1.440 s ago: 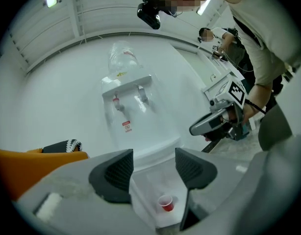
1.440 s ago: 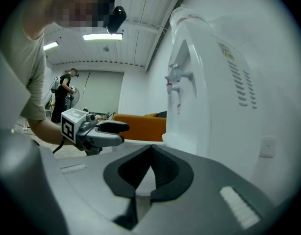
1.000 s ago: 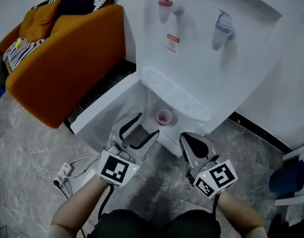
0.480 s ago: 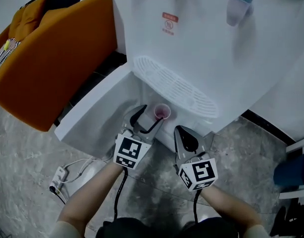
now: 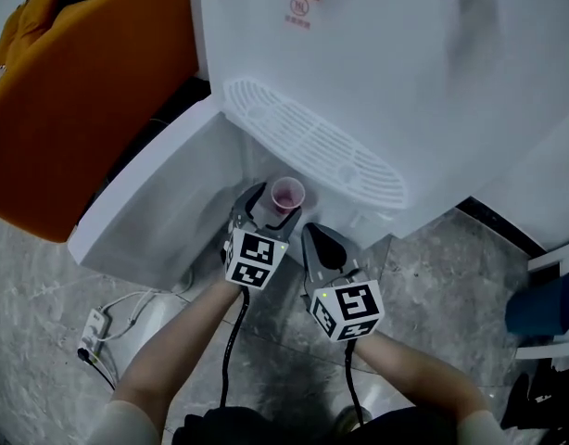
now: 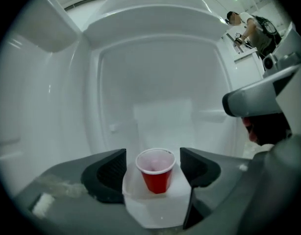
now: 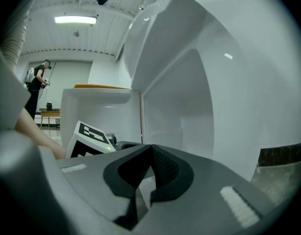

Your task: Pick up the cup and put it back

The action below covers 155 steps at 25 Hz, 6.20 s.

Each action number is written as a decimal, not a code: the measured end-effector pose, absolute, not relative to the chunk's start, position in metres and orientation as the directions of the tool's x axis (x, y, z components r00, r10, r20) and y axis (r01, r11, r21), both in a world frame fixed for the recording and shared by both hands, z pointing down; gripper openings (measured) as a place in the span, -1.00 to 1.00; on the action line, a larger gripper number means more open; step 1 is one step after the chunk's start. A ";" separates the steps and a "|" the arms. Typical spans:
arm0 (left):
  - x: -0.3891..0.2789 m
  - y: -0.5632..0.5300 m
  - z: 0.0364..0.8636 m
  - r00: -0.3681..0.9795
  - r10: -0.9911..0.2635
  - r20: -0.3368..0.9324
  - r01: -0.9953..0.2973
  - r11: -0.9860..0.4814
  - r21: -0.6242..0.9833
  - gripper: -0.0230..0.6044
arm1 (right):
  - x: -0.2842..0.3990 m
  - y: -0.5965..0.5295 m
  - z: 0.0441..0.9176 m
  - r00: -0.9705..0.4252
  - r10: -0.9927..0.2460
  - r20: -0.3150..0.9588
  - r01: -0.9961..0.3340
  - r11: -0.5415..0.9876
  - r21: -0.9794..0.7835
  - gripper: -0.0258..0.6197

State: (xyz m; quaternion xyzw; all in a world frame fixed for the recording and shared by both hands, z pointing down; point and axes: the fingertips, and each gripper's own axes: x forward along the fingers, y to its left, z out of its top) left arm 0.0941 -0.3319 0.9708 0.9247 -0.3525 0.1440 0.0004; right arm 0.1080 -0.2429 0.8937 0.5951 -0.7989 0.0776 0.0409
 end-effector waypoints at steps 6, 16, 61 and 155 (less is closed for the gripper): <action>0.109 -0.342 0.993 0.703 -0.642 0.308 -0.654 -0.753 -0.077 0.18 | 0.124 -0.249 0.907 -0.249 -0.951 0.181 -0.968 0.252 -0.009 -0.91; 0.123 -0.344 1.004 0.710 -0.632 0.310 -0.645 -0.761 -0.075 0.11 | 0.122 -0.248 0.912 -0.272 -0.940 0.208 -0.959 0.283 0.025 -0.91; -0.049 -0.148 0.478 0.759 -0.547 0.354 -0.539 -0.832 -0.131 0.08 | 0.067 -0.125 0.404 -0.474 -0.851 0.225 -0.877 0.479 -0.039 -0.91; 0.001 -0.212 0.403 0.725 -0.625 0.291 -0.612 -0.777 -0.144 0.08 | 0.077 -0.158 0.286 -0.395 -0.885 0.247 -0.913 0.409 0.007 -0.91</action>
